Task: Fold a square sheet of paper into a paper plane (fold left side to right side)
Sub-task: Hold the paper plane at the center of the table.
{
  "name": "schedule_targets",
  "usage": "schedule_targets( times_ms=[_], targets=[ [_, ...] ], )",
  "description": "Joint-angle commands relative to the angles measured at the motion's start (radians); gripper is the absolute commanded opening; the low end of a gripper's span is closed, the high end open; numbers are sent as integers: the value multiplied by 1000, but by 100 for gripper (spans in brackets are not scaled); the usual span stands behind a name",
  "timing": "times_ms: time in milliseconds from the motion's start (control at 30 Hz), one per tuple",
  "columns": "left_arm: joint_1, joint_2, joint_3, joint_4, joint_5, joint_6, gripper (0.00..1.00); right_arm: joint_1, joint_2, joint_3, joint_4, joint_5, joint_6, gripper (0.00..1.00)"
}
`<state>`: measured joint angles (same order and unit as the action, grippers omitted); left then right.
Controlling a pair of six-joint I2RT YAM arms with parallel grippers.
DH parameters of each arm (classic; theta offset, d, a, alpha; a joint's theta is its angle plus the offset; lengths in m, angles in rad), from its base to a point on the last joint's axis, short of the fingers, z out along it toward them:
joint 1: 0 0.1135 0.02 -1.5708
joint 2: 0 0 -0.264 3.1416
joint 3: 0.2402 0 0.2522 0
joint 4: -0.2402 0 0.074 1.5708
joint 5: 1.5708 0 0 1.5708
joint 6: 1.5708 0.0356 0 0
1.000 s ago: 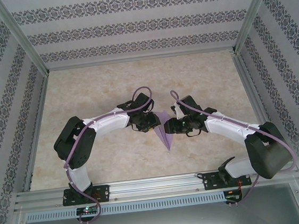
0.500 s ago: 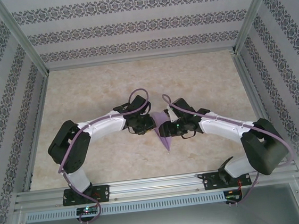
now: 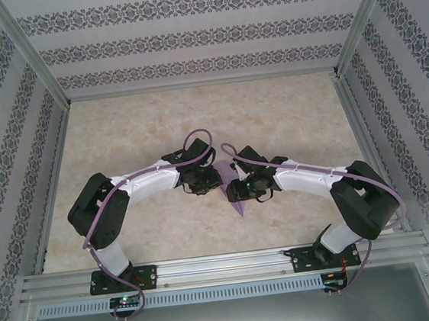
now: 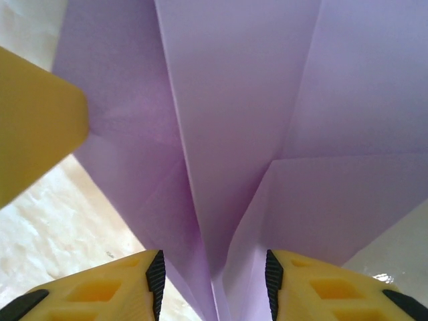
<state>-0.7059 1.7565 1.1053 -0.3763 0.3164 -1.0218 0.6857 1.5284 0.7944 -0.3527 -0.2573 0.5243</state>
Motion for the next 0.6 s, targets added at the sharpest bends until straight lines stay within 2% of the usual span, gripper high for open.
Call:
schedule_targets(
  times_ms=[0,300,567],
  targets=[
    [-1,-28,-9,-15,-13,2,25,19,28,37,-24,34,-3,45],
    [-1,-28,-9,-16,-16,3,25,45,64,66,-59,85,-18,44],
    [-1,-20,-8,-15,-16,4,25,48,-23,33,-41,85,-47,47]
  ],
)
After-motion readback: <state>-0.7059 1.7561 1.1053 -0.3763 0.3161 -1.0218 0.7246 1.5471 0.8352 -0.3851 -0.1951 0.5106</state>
